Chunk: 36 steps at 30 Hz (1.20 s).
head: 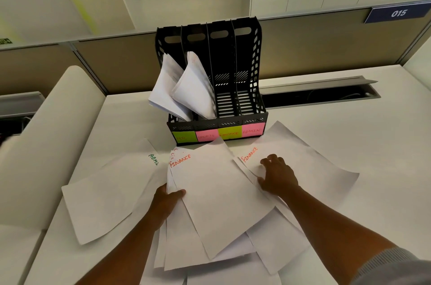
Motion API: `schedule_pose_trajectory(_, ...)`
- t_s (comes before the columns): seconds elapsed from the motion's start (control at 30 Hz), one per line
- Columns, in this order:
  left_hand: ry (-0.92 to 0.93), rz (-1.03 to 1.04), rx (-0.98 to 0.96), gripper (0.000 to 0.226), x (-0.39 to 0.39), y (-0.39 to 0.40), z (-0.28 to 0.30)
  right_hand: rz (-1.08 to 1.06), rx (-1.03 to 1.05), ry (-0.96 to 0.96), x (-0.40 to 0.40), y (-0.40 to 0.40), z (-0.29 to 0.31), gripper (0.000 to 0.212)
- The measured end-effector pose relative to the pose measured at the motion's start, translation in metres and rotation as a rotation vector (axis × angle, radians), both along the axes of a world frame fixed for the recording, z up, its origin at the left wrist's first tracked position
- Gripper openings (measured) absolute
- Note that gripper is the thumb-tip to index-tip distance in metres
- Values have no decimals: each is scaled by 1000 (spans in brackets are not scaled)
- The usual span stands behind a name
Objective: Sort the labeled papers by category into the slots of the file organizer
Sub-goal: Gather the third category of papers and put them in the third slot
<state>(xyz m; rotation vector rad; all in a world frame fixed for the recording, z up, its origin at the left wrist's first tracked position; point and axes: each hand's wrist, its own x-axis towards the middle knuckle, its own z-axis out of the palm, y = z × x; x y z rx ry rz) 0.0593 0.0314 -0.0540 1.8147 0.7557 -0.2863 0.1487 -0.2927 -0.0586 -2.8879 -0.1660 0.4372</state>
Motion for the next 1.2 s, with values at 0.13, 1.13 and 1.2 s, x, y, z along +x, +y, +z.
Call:
schedule_pose_trajectory(0.13,2,0,-5,46,-1,-1,1,-139,55,-37,2,6,8,27)
schedule_pose_trajectory(1.13,-85,-38,-115,60,-3,-25,19,187,639,475,-27,126,39,28)
schedule_pose_trajectory(1.2,-112,-59,-108,64,-5,-26,20,176,650,467,-26,123,37,23)
